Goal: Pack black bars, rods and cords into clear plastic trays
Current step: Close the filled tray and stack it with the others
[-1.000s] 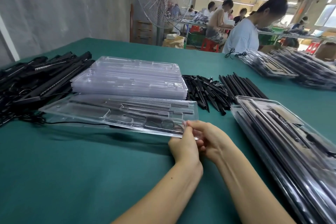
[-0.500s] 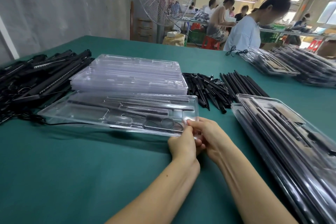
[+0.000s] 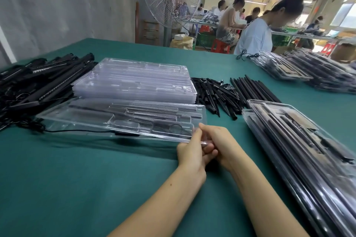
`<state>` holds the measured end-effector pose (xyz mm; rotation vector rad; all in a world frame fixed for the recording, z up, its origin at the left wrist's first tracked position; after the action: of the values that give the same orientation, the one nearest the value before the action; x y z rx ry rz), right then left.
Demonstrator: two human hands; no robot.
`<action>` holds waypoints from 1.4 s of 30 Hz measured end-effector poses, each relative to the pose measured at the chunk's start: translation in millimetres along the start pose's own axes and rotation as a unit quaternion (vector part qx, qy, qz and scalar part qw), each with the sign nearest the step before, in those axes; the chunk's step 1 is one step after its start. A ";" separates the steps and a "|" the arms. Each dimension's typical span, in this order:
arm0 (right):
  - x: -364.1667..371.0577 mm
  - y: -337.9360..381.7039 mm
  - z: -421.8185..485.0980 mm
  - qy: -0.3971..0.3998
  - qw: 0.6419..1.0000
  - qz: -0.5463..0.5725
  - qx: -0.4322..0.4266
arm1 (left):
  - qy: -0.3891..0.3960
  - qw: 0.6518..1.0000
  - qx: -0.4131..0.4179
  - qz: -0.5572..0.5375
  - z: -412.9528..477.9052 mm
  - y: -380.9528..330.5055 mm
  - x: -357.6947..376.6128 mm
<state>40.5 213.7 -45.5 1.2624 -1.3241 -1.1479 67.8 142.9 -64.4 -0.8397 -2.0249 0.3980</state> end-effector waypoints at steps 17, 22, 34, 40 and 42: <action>-22.2 3.4 3.3 0.051 0.998 0.011 0.028 | 0.209 0.902 -0.216 0.311 -7.1 1.4 6.1; -31.0 -3.6 10.9 -0.039 0.994 0.091 0.046 | 0.222 0.809 -0.210 0.503 -6.6 -17.4 -8.1; -54.4 -4.0 14.8 -0.115 0.993 0.016 0.013 | 0.103 0.819 -0.097 0.555 -14.1 -125.3 -116.7; -51.3 3.6 12.3 -0.103 0.991 -0.069 -0.043 | -0.085 0.709 -0.002 0.700 -14.3 -193.0 -154.2; -51.4 5.7 13.5 -0.105 0.987 -0.096 -0.067 | -0.111 0.675 0.047 0.728 -17.5 -213.6 -156.5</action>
<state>27.7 265.5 -42.8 1.2153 -1.2716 -1.5165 54.5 -120.0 -30.6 -2.3075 -1.0194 1.4864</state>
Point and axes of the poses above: each hand's wrist, its own z-axis towards the middle knuckle, its own x-axis out of the palm, y = z × x, the point moved 7 cm from there along z, towards the middle knuckle, and after that the axes turned 9 degrees about -x, right-handed, at the moved point
